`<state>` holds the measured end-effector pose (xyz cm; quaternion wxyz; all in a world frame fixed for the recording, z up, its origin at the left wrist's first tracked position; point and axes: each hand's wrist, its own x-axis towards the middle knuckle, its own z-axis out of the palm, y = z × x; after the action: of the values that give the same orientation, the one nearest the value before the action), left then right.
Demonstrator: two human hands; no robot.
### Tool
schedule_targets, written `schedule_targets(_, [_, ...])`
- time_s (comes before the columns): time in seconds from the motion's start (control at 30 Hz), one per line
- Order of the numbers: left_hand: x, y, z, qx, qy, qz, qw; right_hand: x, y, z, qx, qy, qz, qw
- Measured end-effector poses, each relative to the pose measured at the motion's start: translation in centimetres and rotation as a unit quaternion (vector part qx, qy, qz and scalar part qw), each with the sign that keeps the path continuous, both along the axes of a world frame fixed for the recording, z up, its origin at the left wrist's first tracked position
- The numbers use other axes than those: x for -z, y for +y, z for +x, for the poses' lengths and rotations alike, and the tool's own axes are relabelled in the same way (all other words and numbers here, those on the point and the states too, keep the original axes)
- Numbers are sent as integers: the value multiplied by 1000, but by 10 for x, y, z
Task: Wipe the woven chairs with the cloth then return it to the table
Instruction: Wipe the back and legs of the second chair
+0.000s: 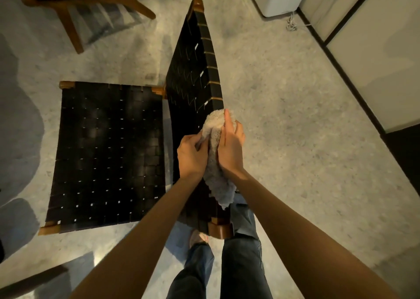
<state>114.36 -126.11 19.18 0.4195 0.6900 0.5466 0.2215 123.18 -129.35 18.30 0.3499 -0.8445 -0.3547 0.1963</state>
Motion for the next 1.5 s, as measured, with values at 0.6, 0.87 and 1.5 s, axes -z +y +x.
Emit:
schedule_targets(0.6, [1,229,144,-106,-39,14,994,8,253,143,-103,72,97,987])
schedule_targets(0.87, [-5,280,166,-97,-68,54,992,-13,302,173,-36,61,230,970])
schedule_targets(1.5, [8,280,160,-156,-110,-9,982,2,352,192,-203,4,118,972])
